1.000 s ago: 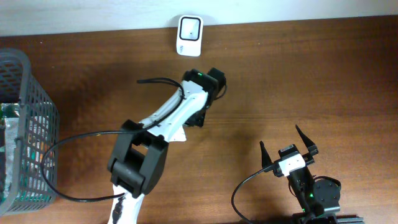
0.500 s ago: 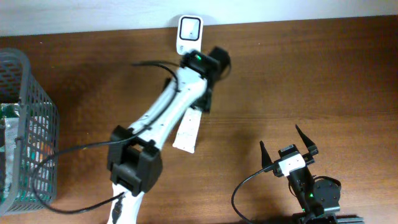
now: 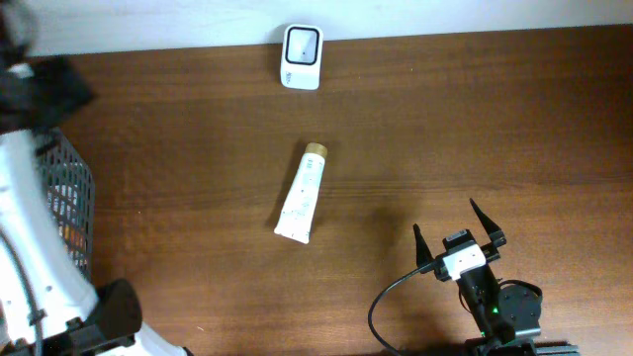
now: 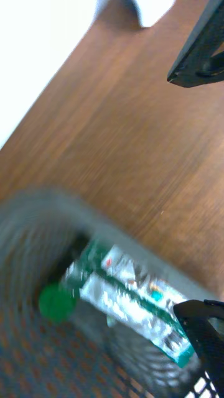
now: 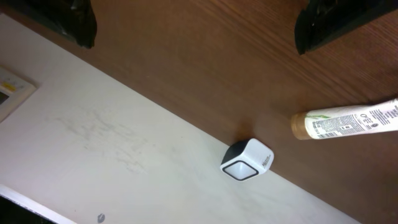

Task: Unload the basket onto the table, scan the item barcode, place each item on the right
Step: 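Reach left gripper into basket and grasp the small orange box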

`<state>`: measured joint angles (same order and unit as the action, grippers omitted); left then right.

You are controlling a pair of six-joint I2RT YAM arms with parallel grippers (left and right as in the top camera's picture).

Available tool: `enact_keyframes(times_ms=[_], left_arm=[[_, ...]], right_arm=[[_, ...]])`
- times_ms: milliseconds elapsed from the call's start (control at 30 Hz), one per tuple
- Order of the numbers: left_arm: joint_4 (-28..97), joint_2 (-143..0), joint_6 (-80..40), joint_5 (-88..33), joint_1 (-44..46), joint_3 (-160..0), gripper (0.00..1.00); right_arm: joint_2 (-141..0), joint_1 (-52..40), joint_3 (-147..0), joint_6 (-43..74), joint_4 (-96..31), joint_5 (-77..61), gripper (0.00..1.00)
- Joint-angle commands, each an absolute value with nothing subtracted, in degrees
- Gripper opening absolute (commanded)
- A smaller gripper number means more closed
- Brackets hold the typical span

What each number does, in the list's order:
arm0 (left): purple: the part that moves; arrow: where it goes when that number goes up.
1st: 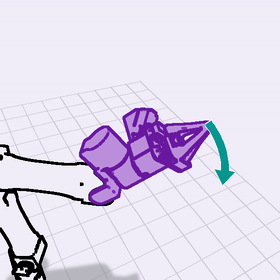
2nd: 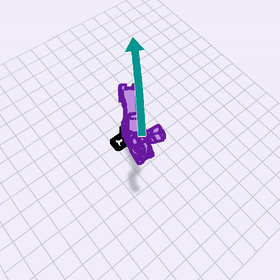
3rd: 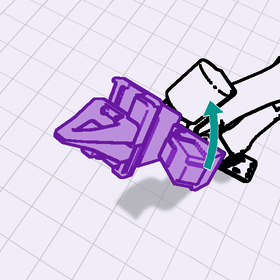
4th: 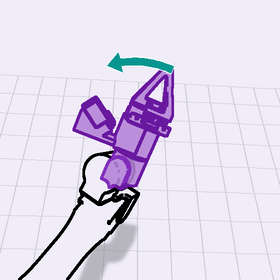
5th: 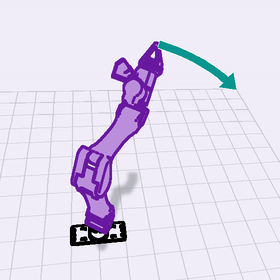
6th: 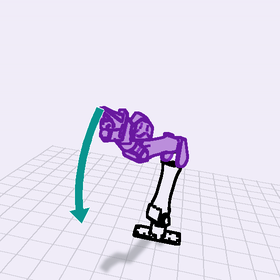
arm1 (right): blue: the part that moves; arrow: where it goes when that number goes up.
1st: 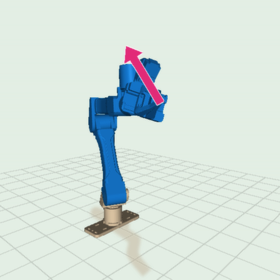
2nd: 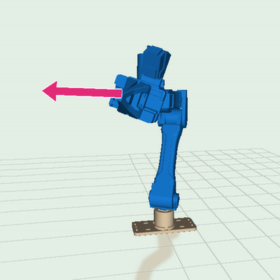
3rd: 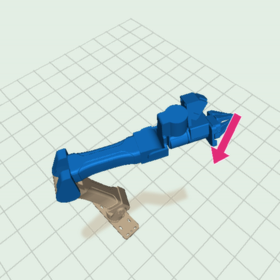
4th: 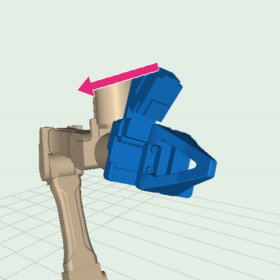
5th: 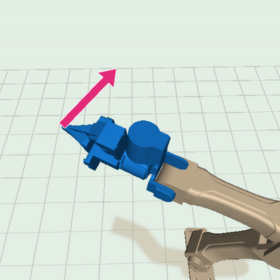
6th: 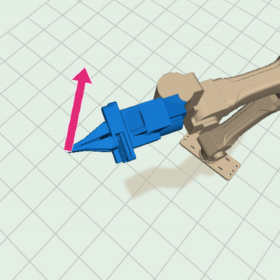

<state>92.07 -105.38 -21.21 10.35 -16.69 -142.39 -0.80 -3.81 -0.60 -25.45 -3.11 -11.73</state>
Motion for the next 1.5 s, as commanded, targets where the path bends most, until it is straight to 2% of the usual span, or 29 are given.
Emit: enact_keyframes(times_ms=[0,100,200,300,567,667,733,933,1167,1233,1333,1467], left_arm=[[92.3,-104.3,-20.7,2.6,-27.9,-142.3,0.97],[92.9,-104.3,-18.6,2.0,-35.7,-139.1,0.95],[92.2,-104.3,-15.8,-2.9,-40.7,-133.7,0.88],[90.0,-104.3,-11.8,-6.5,-44.3,-125.0,0.88],[71.6,-104.3,0.6,-8.7,-44.8,-99.9,0.89],[65.9,-104.3,5.9,-10.2,-44.8,-92.1,0.79],[63.0,-104.3,8.1,-11.2,-44.8,-88.1,0.79],[54.6,-104.3,11.7,-9.0,-44.8,-80.2,0.8],[49.5,-104.3,11.7,-9.1,-44.8,-76.1,0.73],[48.9,-104.3,11.7,-9.2,-44.8,-75.2,0.64],[48.9,-104.3,11.6,-10.0,-44.8,-75.0,0.3],[48.9,-104.2,9.9,-11.0,-44.8,-75.1,0.04]], right_arm=[[-0.5,-4.1,-0.3,-25.1,-3.4,-12.0,0.98],[-0.5,-4.1,-0.3,-25.0,-3.4,-12.0,0.98],[-0.5,-4.1,-0.3,-25.0,-3.4,-12.0,0.98],[-0.5,-4.1,-0.3,-25.0,-3.4,-12.0,0.98],[-0.5,-4.1,-0.3,-25.0,-3.4,-12.0,0.98],[-0.5,-4.1,-0.3,-25.0,-3.4,-12.0,0.98],[-0.5,-4.1,-0.3,-25.0,-3.4,-12.0,0.98],[-0.5,-4.1,-0.3,-25.0,-3.4,-12.0,0.98],[-0.5,-4.1,-0.3,-25.0,-3.4,-12.0,0.99],[-0.5,-4.1,-0.3,-25.0,-3.4,-12.0,0.98],[-0.5,-4.1,-0.3,-25.0,-3.4,-12.0,0.98],[-0.5,-4.1,-0.3,-25.0,-3.4,-12.0,0.98]])
